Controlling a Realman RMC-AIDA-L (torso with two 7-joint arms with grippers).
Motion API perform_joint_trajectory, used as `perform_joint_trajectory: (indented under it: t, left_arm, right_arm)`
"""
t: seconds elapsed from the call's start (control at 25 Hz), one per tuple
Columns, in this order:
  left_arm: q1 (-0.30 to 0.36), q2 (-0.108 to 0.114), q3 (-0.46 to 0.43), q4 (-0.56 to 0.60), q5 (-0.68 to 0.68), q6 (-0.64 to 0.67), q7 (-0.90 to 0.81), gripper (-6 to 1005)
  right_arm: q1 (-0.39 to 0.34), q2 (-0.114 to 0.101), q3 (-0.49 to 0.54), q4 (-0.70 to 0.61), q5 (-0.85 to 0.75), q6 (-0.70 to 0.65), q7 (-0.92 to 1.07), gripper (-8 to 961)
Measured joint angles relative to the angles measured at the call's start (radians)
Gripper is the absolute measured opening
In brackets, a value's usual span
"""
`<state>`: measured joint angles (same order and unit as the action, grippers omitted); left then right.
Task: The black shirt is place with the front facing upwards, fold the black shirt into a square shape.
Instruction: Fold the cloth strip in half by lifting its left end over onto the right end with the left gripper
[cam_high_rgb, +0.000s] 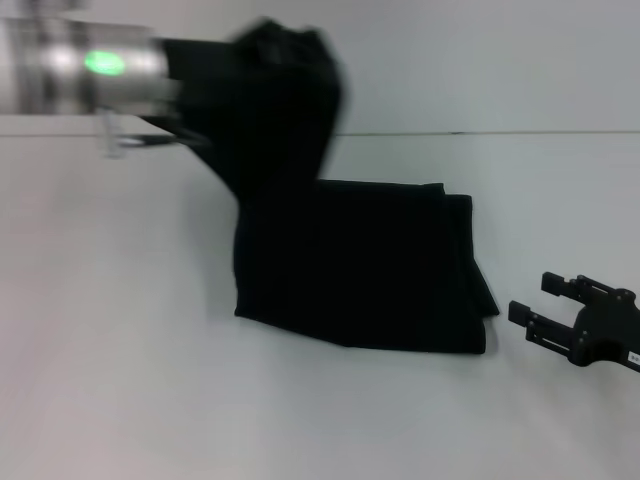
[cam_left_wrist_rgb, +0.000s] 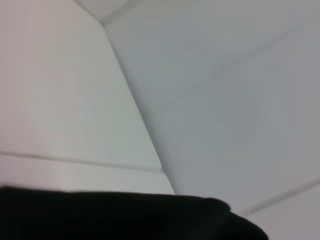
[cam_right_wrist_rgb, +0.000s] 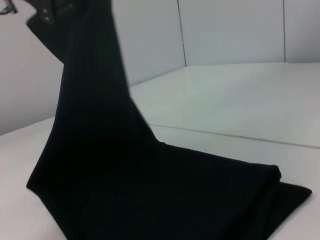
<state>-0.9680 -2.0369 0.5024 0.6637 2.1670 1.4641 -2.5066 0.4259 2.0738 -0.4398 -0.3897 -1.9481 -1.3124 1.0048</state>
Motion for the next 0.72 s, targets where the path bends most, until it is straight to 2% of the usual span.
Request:
perform_joint_trajectory:
  t: [0.04, 0.08, 0.12, 0.2, 0.24, 0.32, 0.36, 0.44, 0.72]
  left_arm:
    - [-0.020, -0.045, 0.046, -0.001, -0.001, -0.021, 0.010, 33]
    - [-0.021, -0.069, 0.077, -0.005, 0.000, -0.037, 0.014, 33]
    - [-0.021, -0.069, 0.077, -0.005, 0.000, -0.037, 0.014, 33]
    - [-0.017, -0.109, 0.147, -0.027, -0.001, -0.081, 0.023, 33]
    - [-0.014, -0.121, 0.174, -0.046, -0.002, -0.105, 0.031, 33]
    - [-0.010, -0.130, 0.215, -0.129, -0.017, -0.163, 0.064, 33]
    - [-0.010, -0.130, 0.215, -0.129, -0.017, -0.163, 0.064, 33]
    - [0.001, -0.127, 0.226, -0.243, -0.049, -0.241, 0.120, 33]
    - [0.027, -0.130, 0.227, -0.261, -0.056, -0.278, 0.149, 32]
  right_arm:
    - [-0.003, 0.000, 0.000, 0.000, 0.000, -0.001, 0.000, 724]
    - [-0.006, 0.000, 0.001, 0.000, 0.000, -0.001, 0.000, 724]
    - [-0.008, 0.000, 0.001, 0.000, -0.001, -0.001, 0.001, 724]
    - [-0.012, -0.001, 0.001, 0.002, -0.003, -0.001, 0.001, 724]
    - [-0.012, -0.001, 0.001, 0.004, -0.003, -0.001, 0.001, 724]
    - [-0.012, -0.001, 0.001, 0.007, -0.004, 0.003, 0.002, 723]
    - [-0.012, 0.000, 0.001, 0.009, -0.005, 0.005, 0.002, 723]
    - [-0.011, 0.001, -0.002, 0.012, -0.006, 0.006, 0.002, 723]
    - [-0.007, 0.003, -0.001, 0.013, -0.007, 0.008, 0.002, 723]
